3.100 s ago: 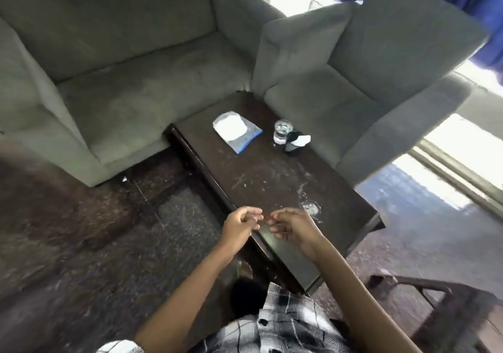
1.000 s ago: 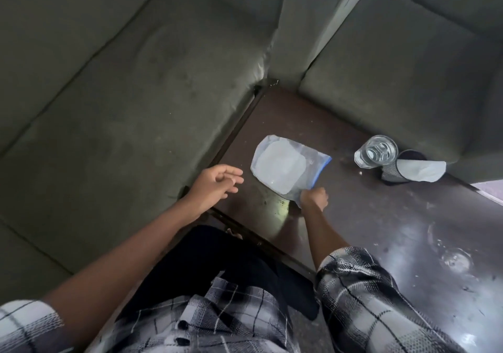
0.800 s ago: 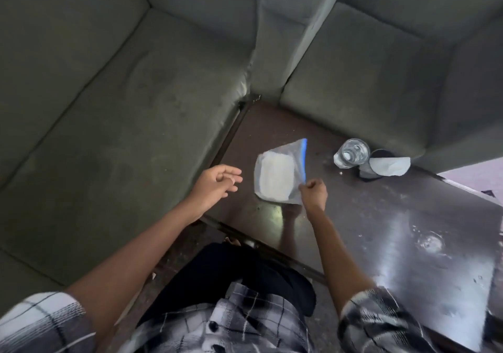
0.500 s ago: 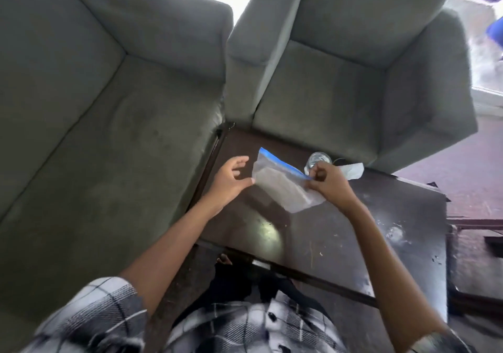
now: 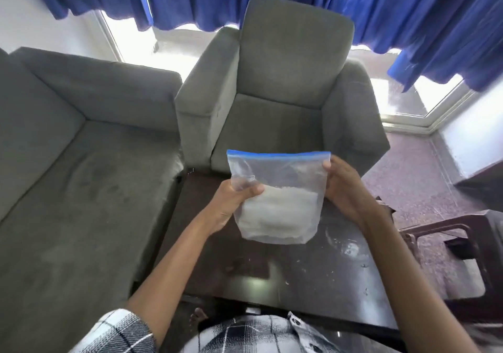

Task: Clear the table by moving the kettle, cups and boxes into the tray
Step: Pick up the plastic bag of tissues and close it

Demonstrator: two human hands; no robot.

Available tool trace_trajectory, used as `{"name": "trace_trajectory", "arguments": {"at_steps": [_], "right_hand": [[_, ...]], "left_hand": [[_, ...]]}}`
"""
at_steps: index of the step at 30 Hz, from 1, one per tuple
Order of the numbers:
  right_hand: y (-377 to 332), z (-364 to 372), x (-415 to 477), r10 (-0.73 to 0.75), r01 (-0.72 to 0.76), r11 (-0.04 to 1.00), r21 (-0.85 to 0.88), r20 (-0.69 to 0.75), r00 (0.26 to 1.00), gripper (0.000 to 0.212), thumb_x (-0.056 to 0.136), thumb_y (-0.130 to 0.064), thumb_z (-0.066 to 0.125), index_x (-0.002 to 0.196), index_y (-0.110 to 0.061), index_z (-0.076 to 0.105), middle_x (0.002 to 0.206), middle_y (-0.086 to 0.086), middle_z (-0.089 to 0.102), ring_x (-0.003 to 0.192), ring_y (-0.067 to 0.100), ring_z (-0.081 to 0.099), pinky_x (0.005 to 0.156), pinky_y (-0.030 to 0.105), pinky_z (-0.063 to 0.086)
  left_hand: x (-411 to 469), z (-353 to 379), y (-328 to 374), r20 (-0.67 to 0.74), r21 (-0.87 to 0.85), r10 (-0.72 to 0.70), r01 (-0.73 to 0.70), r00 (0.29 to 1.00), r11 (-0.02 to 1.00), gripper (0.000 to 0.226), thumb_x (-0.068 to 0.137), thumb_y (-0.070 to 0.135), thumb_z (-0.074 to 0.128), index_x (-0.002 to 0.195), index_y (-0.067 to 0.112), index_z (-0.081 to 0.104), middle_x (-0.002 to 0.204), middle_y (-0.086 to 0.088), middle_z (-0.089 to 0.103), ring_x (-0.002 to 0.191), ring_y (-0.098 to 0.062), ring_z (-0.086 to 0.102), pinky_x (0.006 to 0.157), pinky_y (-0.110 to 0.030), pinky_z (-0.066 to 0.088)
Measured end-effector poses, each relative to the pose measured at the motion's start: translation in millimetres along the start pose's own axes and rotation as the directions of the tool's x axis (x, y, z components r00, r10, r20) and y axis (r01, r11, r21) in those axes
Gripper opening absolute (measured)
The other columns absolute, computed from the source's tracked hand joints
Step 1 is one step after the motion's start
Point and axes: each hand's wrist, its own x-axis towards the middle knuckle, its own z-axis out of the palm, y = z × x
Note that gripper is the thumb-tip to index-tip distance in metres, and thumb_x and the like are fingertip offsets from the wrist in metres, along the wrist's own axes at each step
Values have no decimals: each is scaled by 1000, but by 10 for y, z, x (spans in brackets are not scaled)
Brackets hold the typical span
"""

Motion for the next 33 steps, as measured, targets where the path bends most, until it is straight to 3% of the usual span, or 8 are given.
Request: {"name": "trace_trajectory", "arguments": {"at_steps": [4,8,10,15,20,23,29,33], "right_hand": [[225,-145,-266,21,-21,1000,18,-31,999,70,56,-51,80,108,-7,63,100,9,71,84,19,69,65,28,55],[265,-211,-378,-59,58,998,-8,-154,986,21,77,-17,69,96,-7,70,93,8,72,84,20,67,79,36,52],[242,-253,-375,-78,72,997,-40,-214,974,7,81,-7,65,85,-8,71,81,4,72,76,18,66,76,35,51],[154,-360,-370,-113,115,993,-9,-275,955,6,78,0,67,76,-6,67,72,6,68,68,17,62,68,28,53],[154,-417,-431,-40,67,988,142,-182,982,8,73,-10,71,80,-9,66,76,3,70,70,15,65,67,27,54],[223,-414,-512,33,-23,996,83,-117,993,26,66,-17,78,89,-10,70,91,8,71,84,22,66,78,36,53],[306,-326,-531,-53,79,994,76,-294,954,14,59,-7,77,72,-12,73,80,9,70,77,25,63,75,35,52],[256,-250,-504,-58,113,983,143,-337,940,17,59,-9,78,74,-12,71,82,9,69,78,24,62,76,35,52]], "left_hand": [[33,211,-41,18,-62,-4,5,1000,998,26,75,13,73,96,-3,69,105,-11,70,97,-20,66,89,-28,49],[28,426,-87,-85,-132,-30,19,996,991,26,77,22,74,97,7,70,101,-9,72,95,-21,67,82,-30,54],[32,538,-109,-124,-136,-30,13,992,991,34,74,32,76,98,8,71,101,-10,73,96,-23,68,85,-34,54],[25,721,-91,-169,-133,-25,2,985,991,31,69,32,75,87,7,74,96,-11,73,92,-23,67,88,-37,52],[-23,840,4,-193,-242,4,-52,981,969,11,77,3,70,88,2,71,86,-6,75,78,-14,70,71,-25,58],[-38,829,10,-202,-180,26,-63,979,982,13,73,10,74,85,4,74,91,-9,75,82,-16,70,75,-26,58],[-50,788,52,-158,-31,34,-39,987,999,27,73,36,68,72,9,72,74,-3,73,70,-10,67,69,-25,52],[-58,668,76,8,-72,-9,9,1000,997,48,76,43,62,108,8,68,107,-7,72,97,-17,68,82,-30,55]]}}
